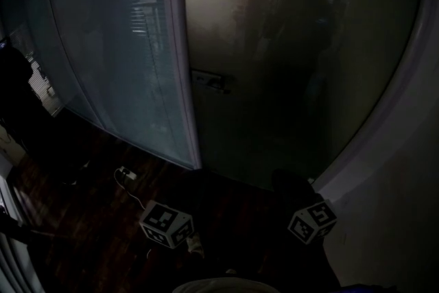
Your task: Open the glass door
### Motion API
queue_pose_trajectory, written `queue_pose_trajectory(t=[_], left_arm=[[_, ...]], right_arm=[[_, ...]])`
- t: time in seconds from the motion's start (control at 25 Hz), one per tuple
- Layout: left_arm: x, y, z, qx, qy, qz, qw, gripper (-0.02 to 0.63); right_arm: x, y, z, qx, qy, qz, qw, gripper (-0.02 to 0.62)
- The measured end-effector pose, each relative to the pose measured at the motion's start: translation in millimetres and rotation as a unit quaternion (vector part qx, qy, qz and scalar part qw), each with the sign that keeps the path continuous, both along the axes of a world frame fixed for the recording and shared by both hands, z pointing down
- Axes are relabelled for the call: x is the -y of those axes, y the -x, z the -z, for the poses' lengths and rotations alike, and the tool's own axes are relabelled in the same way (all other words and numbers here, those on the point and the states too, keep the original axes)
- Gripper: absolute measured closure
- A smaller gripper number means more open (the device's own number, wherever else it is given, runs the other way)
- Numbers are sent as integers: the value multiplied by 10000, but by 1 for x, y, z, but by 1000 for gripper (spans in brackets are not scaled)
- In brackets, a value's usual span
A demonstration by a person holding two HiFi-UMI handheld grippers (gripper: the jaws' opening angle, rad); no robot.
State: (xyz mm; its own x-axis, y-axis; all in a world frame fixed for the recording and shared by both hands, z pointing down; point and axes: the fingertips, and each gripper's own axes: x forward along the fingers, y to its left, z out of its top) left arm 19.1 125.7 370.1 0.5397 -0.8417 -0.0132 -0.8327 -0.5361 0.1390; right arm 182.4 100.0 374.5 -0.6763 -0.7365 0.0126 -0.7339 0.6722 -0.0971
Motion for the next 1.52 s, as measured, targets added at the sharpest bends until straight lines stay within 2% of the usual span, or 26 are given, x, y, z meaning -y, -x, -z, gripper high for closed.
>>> queue_pose_trajectory(t=[0.28,0.56,0.8,1.04,1.16,1.52], left_arm=[[57,20,-4,-109,-23,-93,9999,607],[117,60,-6,-87,-42,-219,9997,607],[177,107,-12,-163,-24,-380,9991,607],[225,148,-8,-153,44,-596,9981,607],[240,152,-16,-187,75,-686,9974,607],[276,134,-26,-183,182,-875,9958,607]], right_arm=[[50,10,-3,-99,41,-187,9998,594],[108,62,-3,-147,56,-164,9997,594],[165,105,-4,-173,33,-356,9992,594],[210,139,3,15,85,-644,9979,594],[223,146,-5,30,96,-692,9976,594],[257,133,-11,-84,219,-790,9966,594]])
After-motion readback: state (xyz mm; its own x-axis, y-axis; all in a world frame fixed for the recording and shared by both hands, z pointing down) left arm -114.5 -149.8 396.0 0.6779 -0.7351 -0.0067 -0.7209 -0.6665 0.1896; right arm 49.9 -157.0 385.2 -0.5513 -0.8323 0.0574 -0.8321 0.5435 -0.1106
